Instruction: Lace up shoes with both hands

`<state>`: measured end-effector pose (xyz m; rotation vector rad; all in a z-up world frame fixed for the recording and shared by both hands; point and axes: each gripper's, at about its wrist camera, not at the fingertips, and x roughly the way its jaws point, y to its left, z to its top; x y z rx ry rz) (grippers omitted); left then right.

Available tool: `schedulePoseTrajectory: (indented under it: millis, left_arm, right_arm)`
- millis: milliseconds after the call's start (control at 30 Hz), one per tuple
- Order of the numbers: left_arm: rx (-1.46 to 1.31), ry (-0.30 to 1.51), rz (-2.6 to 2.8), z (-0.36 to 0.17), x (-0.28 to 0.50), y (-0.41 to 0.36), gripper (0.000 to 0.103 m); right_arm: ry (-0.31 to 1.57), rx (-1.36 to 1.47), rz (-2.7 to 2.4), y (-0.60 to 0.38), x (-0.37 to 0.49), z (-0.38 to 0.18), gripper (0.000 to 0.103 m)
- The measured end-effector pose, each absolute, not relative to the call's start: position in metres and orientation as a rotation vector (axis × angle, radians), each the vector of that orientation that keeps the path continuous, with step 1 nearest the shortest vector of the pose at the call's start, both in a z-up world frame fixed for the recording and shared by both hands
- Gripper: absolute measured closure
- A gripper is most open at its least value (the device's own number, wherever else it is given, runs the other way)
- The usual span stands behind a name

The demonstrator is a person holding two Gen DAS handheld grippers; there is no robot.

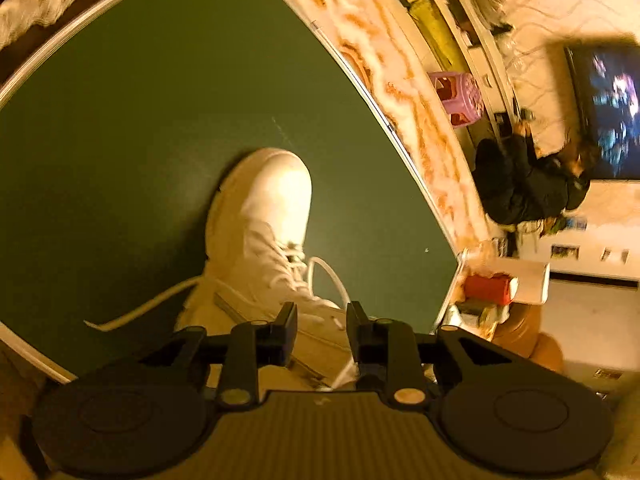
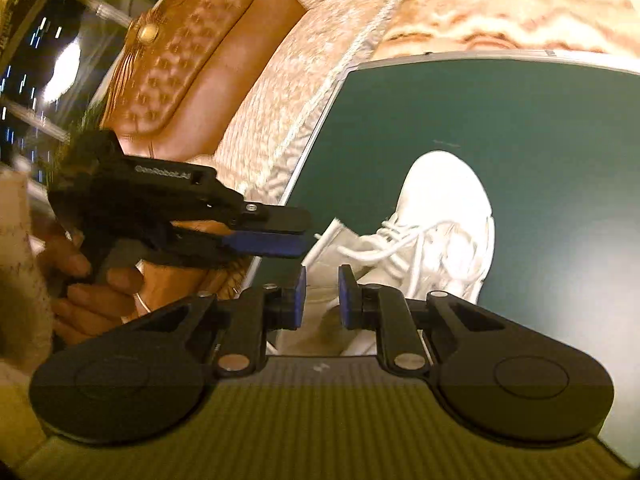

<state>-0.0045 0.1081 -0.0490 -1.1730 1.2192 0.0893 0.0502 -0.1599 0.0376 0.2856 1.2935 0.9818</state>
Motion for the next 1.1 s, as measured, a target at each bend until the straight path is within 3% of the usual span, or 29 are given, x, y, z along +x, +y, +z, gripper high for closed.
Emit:
schedulePoseTrajectory:
  millis: [100,233,300,567,667,767,800,900,967,1033,1100]
  left_arm:
    - [-1.196,1.236,0.11,-0.058,-0.005,0.102,0.078]
    - [-1.248,1.216,0.131,-0.067,-0.009,0.099,0.099]
    - [-1.233,1.199,0.126,-0.065,-0.009,0.095,0.103]
    - [-0.901,1.198,0.162,-0.037,-0.002,0.086,0.103]
    - [-1.004,1.204,0.129,-0.04,-0.004,0.095,0.103]
    - [-1.105,1.184,0.109,-0.043,-0.004,0.098,0.083]
    - [-1.115,1.174,0.11,-0.044,-0.004,0.097,0.071]
    - [-1.135,1.167,0.109,-0.046,-0.003,0.092,0.071]
    - [-1.134,1.175,0.115,-0.05,-0.002,0.09,0.075]
    - [-1.15,1.178,0.118,-0.055,-0.003,0.088,0.094]
    - [-1.151,1.163,0.113,-0.056,-0.006,0.087,0.099]
  right_arm:
    - [1.29,0.329,0.944,-0.158,0.039,0.034,0.083]
    - [1.281,0.346,0.895,-0.144,0.032,0.027,0.081]
    - [1.271,0.329,0.863,-0.137,0.027,0.027,0.073]
    - [1.24,0.275,0.79,-0.126,0.003,0.028,0.072]
    - [1.235,0.275,0.786,-0.125,-0.002,0.028,0.072]
    - [1.231,0.278,0.774,-0.125,-0.007,0.031,0.072]
    - [1.23,0.283,0.77,-0.125,-0.008,0.032,0.072]
    - [1.226,0.284,0.761,-0.123,-0.008,0.031,0.072]
    - [1.221,0.283,0.759,-0.122,-0.009,0.03,0.072]
    - [1.217,0.285,0.756,-0.12,-0.008,0.029,0.072]
    - [1.215,0.289,0.752,-0.121,-0.008,0.029,0.072]
